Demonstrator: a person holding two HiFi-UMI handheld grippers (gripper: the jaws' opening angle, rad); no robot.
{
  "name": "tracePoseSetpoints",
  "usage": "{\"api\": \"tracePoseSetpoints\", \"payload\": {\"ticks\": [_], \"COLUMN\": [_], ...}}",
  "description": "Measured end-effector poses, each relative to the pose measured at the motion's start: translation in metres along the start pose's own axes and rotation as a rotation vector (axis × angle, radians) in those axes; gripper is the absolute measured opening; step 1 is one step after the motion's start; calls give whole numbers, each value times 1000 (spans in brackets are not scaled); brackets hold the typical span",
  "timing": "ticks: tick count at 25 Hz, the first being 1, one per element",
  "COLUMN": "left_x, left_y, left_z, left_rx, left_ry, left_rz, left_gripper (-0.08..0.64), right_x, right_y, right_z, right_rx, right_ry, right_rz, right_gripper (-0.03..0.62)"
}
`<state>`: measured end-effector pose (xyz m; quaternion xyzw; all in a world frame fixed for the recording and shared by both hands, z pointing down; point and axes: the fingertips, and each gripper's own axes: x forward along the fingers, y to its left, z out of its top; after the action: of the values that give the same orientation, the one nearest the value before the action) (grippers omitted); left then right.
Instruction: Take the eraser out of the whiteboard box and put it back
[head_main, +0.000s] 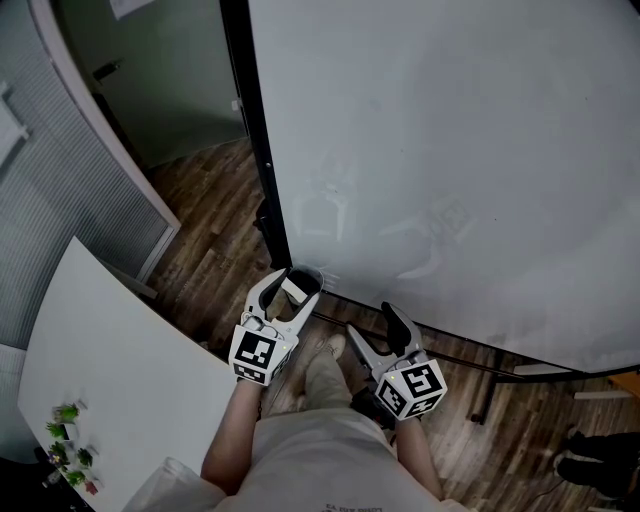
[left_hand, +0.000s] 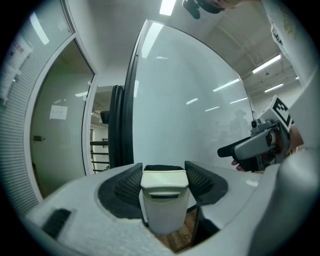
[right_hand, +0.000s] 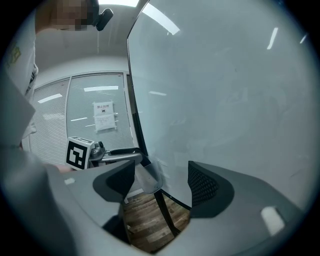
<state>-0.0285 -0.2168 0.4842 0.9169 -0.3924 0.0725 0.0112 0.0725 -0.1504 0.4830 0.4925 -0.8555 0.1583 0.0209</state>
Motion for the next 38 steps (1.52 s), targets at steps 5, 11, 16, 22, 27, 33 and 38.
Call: {"api": "tracePoseSetpoints", "payload": {"ticks": [5, 11, 16, 22, 27, 33, 38], "left_x": [-6, -12, -17, -22, -25, -31, -38], "left_y": [0, 0, 0, -1, -4, -7, -8], "left_z": [9, 14, 19, 28, 37, 47, 55], "left_rx": [-2, -10, -17, -18, -10, -3, 3], "left_ry": [-23, -41, -58, -83, -98, -115, -134], "left_rz": [2, 5, 11, 21, 24, 32, 44], "left_gripper": [262, 262, 262, 262, 262, 262, 262], "right_x": [-4, -11, -15, -18, -22, -25, -28], "right_y": [2, -3, -2, 2, 2, 4, 7], "right_z": [5, 11, 14, 15, 16, 19, 21], "right_rx": [-8, -11, 8, 3, 1, 0, -6], "right_ry": [-9, -25, -42, -47, -53, -62, -66], "right_rz": [-4, -22, -23, -14, -12, -4, 1], "right_gripper": [327, 325, 325, 324, 324, 324, 323]}}
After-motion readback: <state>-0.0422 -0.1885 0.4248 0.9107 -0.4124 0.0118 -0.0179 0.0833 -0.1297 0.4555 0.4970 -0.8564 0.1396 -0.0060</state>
